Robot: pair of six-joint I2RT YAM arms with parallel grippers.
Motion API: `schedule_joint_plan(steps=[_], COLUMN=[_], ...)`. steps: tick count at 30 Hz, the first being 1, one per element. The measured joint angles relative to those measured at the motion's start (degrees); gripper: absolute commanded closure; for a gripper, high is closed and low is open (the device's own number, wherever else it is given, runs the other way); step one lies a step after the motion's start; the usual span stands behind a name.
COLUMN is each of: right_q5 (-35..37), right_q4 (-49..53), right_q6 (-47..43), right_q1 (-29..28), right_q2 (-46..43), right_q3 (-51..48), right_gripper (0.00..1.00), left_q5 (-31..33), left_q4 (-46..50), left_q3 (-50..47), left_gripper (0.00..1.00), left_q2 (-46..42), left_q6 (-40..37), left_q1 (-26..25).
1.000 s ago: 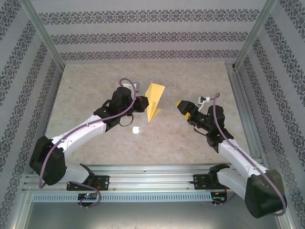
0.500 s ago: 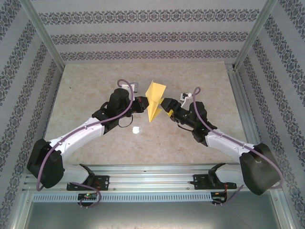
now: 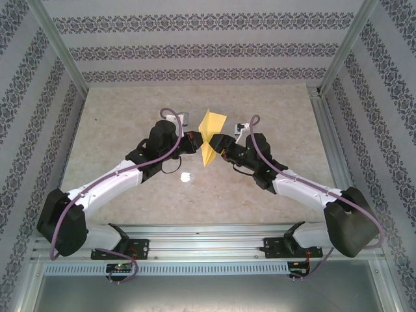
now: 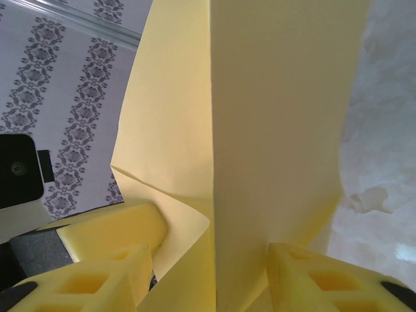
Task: Fold a paper plane with a square sheet of paper (fold left side to right side)
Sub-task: Turn over the paper at the center of the table.
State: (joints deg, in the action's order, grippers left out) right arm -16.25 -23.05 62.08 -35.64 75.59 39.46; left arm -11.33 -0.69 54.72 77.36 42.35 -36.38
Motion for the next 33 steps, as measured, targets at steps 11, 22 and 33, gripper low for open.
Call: schedule_joint_plan(steps=[11, 22, 33], right_q5=[4.46, 6.1, 5.64], right_q4=[11.37, 16.83, 18.71], right_q6=[-5.33, -6.99, -8.7], right_q1=[-0.37, 0.94, 3.19], right_q2=[0.0, -0.46, -2.56], right_q3=[3.76, 4.04, 4.92], right_gripper=[0.02, 0.02, 0.52], left_q5=[-0.46, -1.53, -1.7], left_q4=[0.0, -0.02, -0.04], left_q3=[0.0, -0.46, -0.48], left_gripper=[0.99, 0.99, 0.99], left_q2=[0.94, 1.46, 1.51], left_q6=[0.0, -0.02, -0.02], left_q1=[0.0, 0.0, 0.0])
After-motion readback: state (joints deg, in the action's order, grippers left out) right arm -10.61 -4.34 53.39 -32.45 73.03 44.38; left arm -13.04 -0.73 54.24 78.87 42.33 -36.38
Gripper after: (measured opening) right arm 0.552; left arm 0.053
